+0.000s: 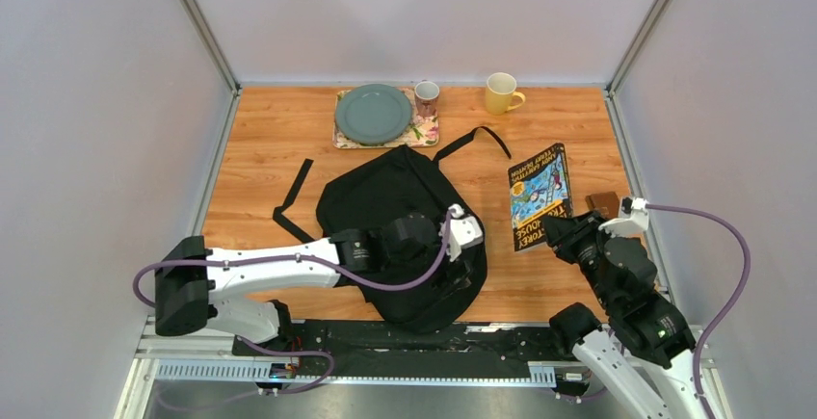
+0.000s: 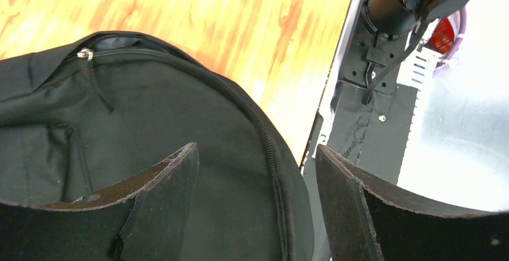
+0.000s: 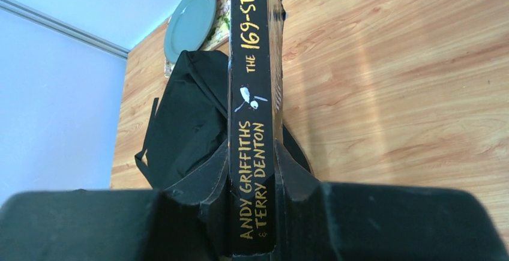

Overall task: Pack the student bag
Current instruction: Place the book in the student bag.

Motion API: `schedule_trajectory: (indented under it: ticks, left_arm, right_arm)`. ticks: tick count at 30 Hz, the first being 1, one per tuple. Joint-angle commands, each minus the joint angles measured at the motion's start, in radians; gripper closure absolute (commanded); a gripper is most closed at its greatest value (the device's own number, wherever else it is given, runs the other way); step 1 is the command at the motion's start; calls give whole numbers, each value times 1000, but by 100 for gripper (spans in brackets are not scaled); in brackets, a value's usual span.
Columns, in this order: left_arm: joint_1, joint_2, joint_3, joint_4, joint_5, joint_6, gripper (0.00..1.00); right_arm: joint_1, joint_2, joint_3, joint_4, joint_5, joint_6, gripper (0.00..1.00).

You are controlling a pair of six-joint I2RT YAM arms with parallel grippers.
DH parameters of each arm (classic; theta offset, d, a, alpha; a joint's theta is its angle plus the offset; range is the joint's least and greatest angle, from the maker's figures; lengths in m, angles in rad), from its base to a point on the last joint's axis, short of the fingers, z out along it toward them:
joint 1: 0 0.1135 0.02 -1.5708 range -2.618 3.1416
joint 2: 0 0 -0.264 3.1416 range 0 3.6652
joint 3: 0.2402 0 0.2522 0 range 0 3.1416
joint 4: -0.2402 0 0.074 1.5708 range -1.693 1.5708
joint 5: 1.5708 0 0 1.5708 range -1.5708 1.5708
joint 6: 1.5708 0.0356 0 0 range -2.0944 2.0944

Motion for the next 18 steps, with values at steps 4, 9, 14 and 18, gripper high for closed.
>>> schedule_trajectory:
  ticks: [4, 9, 14, 18]
  left_arm:
    - [-83, 76, 46, 8, -111, 56, 21]
    - [-115, 102, 46, 15, -200, 72, 21]
    - [-125, 134, 50, 17, -290, 60, 27]
    - [-126, 147, 57, 6, -338, 53, 43]
  right_arm:
    - [1, -7, -6, 73, -37, 33, 100]
    - [-1, 9, -5, 74, -48, 29, 100]
    - [-1, 21, -10, 74, -58, 27, 100]
    - [1, 15, -14, 74, -57, 27, 100]
